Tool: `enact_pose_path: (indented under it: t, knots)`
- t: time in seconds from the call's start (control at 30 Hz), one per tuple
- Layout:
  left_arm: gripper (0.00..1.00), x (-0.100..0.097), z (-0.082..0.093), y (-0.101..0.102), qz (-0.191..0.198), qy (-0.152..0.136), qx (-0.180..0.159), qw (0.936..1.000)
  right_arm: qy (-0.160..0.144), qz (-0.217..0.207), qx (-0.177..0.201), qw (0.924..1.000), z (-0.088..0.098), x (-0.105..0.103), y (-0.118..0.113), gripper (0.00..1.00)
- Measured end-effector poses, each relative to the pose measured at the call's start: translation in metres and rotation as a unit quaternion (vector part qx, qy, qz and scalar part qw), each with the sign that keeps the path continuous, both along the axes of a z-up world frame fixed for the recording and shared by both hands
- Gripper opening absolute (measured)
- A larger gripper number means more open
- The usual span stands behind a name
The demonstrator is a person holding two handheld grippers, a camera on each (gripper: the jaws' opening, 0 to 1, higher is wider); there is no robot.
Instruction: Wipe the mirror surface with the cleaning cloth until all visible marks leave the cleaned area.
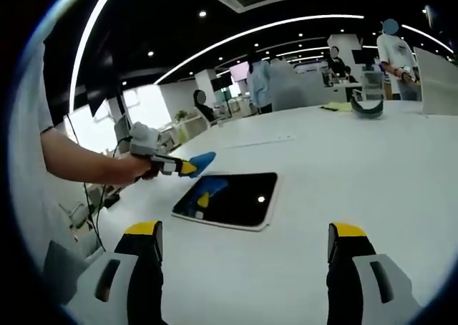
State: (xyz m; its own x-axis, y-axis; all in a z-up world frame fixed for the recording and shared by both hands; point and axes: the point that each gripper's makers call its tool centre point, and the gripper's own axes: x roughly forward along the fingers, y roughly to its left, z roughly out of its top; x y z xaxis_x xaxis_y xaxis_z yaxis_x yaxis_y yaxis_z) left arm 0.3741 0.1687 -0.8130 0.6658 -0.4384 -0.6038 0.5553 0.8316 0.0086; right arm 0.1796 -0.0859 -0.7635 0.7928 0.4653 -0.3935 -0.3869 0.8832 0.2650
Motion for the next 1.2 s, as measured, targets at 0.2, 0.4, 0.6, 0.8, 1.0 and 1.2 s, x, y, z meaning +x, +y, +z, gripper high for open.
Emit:
enact_pose_path:
  t: [0.2,0.4,0.6,0.8,1.0,1.2]
  knots:
    - [0.08,0.001,-0.004,0.0,0.002,0.006,0.0,1.0,0.005,-0.003,-0.003,1.0,-0.003,-0.001,-0.002,0.95]
    - [0.08,0.002,-0.012,-0.003,0.003,0.008,0.005,0.9999,0.007,0.009,-0.019,0.9998,-0.007,-0.004,0.004,0.95]
    - [0.07,-0.001,-0.028,-0.002,0.011,0.015,-0.007,0.9998,0.011,0.008,-0.02,0.9997,-0.009,-0.004,0.003,0.95]
    - [0.07,-0.001,-0.027,-0.002,0.0,0.011,-0.001,0.9999,0.015,0.009,-0.019,0.9997,-0.012,-0.004,0.004,0.95]
    - [0.07,0.0,-0.028,-0.003,0.001,0.012,0.0,0.9999,0.012,0.012,-0.015,0.9997,-0.011,-0.003,0.008,0.95]
    - [0.07,0.0,-0.027,-0.003,0.001,0.012,0.0,0.9999,0.013,0.012,-0.013,0.9998,-0.011,-0.003,0.007,0.94]
